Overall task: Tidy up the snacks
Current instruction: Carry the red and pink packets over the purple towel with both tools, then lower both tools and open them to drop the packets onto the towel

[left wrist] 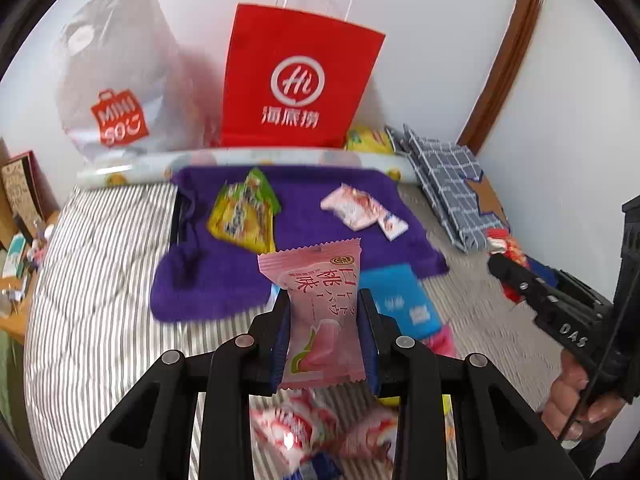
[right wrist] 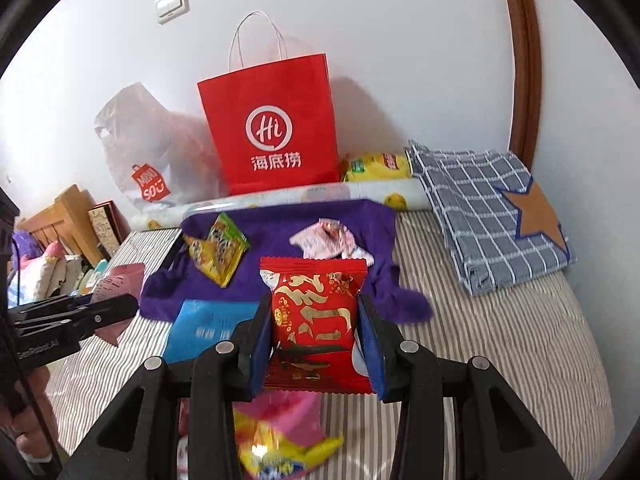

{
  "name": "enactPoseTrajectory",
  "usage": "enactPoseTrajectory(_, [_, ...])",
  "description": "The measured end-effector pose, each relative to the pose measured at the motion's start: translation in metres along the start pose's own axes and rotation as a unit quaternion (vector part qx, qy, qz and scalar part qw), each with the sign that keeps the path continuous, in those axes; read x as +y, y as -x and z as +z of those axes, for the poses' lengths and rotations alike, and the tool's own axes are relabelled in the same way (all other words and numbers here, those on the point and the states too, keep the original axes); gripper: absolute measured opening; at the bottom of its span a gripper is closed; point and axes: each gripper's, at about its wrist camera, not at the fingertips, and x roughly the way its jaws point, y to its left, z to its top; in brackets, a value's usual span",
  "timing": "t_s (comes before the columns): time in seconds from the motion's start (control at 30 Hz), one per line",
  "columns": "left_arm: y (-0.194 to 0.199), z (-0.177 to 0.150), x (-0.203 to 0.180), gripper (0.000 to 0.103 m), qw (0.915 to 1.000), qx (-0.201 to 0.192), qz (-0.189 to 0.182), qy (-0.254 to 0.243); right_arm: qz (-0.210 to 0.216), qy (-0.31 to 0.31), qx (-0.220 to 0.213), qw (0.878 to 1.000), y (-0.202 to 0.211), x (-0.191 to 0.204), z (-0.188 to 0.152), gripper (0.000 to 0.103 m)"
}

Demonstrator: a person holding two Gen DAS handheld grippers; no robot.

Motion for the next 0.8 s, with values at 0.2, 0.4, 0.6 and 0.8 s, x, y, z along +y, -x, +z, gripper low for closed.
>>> enactPoseTrajectory(0.2, [-0.015,0.030,0.008,0.031,0.9998,-0.020,0.007,-0.001,0.003,-0.003,0.002,1.000,-0.032,-0.001,0.023,0.038])
enactPoseTrajectory(0.4, [-0.042,0.054,0.030,0.031,0.9989,-0.036,0.029,-0.002,0.010,-0.007,0.000,1.000,-0.067,-0.005,0.046,0.038])
enactPoseTrajectory(0.6, [-0.070,0.063,0.054,0.031,0.9980,-0.044,0.046,0.002,0.018,0.006,0.013,1.000,-0.107,-0.008,0.060,0.038])
enactPoseTrajectory(0.8, [-0.088,0.052,0.073,0.031,0.9969,-0.035,0.069,0.012,0.037,0.017,0.045,0.998,-0.138,-0.010,0.048,0.038])
